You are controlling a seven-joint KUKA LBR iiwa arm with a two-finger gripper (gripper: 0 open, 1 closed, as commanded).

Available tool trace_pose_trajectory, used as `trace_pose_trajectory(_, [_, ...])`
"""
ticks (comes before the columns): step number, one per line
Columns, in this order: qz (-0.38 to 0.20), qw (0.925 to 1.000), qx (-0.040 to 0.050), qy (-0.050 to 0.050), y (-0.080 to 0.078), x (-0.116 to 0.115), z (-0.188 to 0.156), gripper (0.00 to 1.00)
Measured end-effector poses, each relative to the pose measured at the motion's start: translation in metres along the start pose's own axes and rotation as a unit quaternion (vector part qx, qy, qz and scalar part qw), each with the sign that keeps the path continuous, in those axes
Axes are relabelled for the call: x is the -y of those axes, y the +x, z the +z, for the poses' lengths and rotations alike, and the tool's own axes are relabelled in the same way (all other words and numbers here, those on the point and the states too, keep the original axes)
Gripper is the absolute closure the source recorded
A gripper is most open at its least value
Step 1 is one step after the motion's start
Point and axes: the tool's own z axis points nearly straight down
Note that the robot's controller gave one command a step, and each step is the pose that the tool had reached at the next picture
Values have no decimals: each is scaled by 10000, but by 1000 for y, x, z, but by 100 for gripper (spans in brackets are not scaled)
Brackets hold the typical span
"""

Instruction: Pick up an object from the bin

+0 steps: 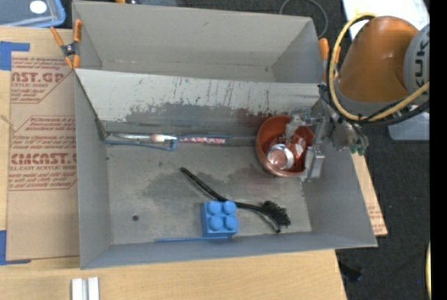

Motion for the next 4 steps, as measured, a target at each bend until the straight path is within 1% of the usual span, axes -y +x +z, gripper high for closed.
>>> trace_pose_trajectory(1, [0, 10000, 1, 0, 0, 0, 0, 0])
trace_pose_trajectory(2, [26, 10000, 61, 12, -7, -5, 23, 0])
trace_pose_trajectory(3, [-847, 9964, 91, 17, 2, 6, 89, 0])
trace_pose_trajectory(4, [-237, 9997, 89, 1, 16, -20, 95, 0])
